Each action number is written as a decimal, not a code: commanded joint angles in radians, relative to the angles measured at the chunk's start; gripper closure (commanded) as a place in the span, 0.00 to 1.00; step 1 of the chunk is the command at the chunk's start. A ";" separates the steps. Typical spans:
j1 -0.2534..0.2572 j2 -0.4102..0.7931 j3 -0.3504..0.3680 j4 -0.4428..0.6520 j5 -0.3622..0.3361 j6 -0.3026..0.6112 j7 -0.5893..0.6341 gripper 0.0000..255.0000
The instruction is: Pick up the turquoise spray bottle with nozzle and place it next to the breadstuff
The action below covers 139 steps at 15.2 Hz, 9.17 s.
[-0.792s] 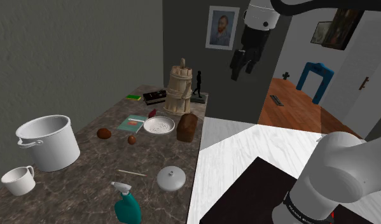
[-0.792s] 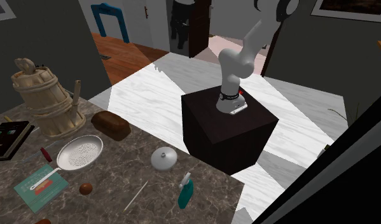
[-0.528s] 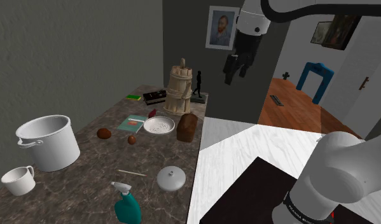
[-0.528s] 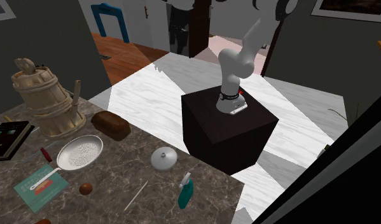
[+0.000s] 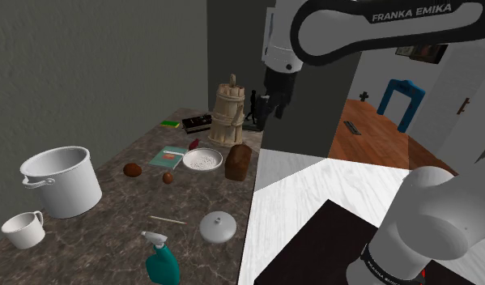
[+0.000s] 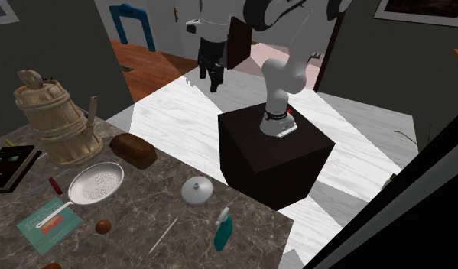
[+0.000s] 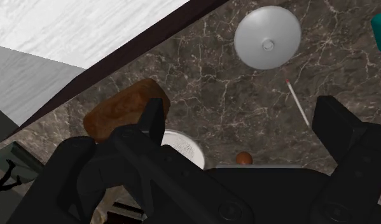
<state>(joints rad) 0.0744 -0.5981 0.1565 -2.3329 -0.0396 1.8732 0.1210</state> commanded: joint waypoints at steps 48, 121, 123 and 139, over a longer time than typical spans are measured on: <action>0.289 1.119 0.234 0.457 -0.301 0.507 0.344 0.00; 0.219 0.836 0.310 0.890 -0.112 -0.175 0.158 1.00; 0.182 0.805 0.295 0.852 -0.093 -0.161 0.109 1.00; -0.050 0.717 0.145 0.750 -0.019 -0.120 -0.273 1.00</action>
<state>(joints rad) 0.0377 0.1203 0.3109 -1.5816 -0.0613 1.7523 -0.1272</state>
